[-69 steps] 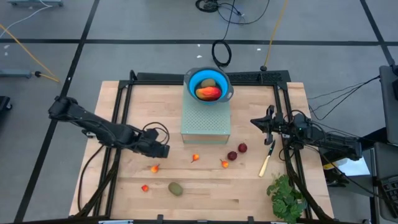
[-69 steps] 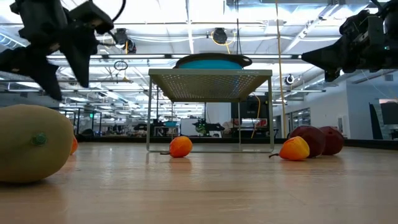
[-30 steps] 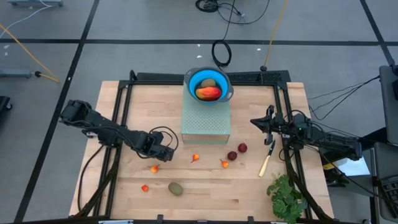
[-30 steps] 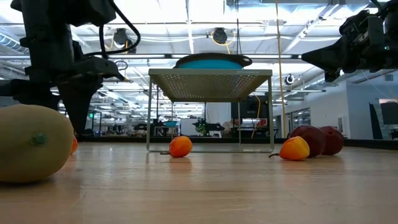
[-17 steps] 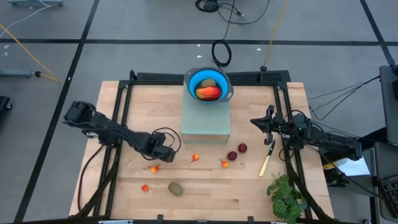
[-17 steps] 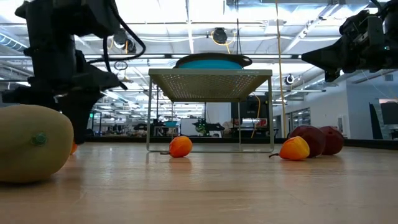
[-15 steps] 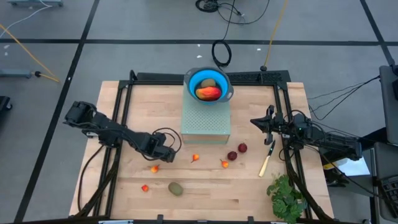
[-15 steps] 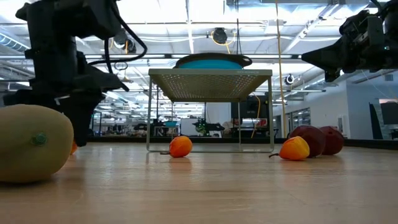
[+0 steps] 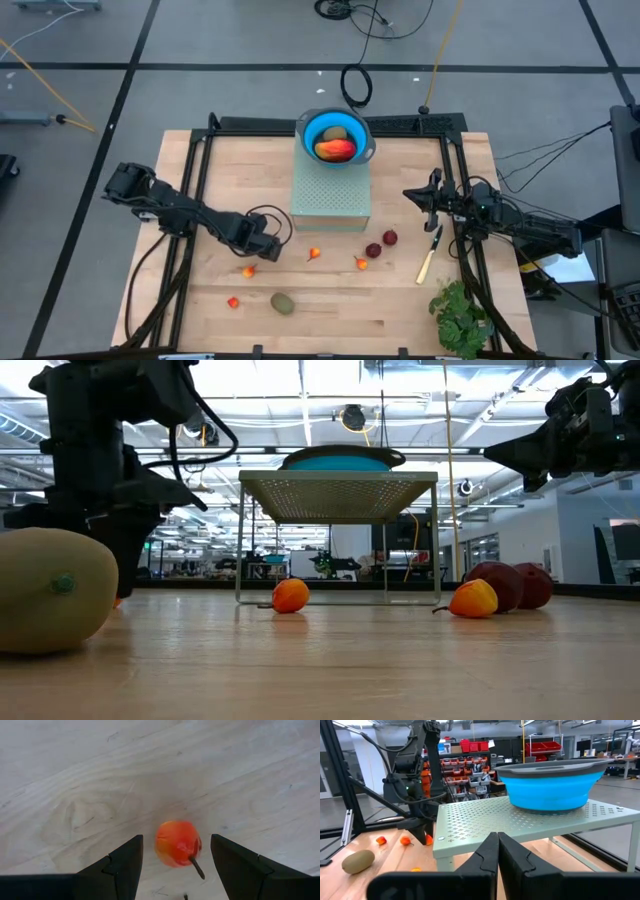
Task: Pick & Place Fruit
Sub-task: Put the pear into the blue strainer bowl on the shelf
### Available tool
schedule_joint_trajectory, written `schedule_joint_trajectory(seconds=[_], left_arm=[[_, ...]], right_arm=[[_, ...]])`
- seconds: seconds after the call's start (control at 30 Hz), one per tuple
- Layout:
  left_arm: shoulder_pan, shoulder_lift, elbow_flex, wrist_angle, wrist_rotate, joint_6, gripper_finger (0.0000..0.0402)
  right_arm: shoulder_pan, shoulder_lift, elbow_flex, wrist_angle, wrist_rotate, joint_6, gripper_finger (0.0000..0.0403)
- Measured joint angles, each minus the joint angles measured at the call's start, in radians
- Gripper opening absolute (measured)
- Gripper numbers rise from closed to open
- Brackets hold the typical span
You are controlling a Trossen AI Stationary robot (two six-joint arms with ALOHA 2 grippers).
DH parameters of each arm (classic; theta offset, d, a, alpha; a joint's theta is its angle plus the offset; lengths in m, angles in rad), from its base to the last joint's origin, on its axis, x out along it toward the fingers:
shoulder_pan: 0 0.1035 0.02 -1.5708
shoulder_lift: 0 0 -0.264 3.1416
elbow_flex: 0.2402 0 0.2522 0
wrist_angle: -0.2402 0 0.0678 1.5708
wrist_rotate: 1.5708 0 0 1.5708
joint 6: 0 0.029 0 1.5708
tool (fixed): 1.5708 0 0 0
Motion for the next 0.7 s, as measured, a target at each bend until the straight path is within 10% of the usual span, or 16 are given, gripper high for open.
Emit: schedule_joint_trajectory(seconds=[0.47, 0.7], left_arm=[[0.01, 0.0, 0.0, 0.0, 0.01, 0.027, 0.0232], [0.01, 0.0, 0.0, 0.001, 0.016, 0.024, 0.0164]], right_arm=[[0.0, 0.0, 0.0, 0.0, 0.0, -0.001, 0.0], [0.0, 0.0, 0.0, -0.001, 0.0, -0.001, 0.0]])
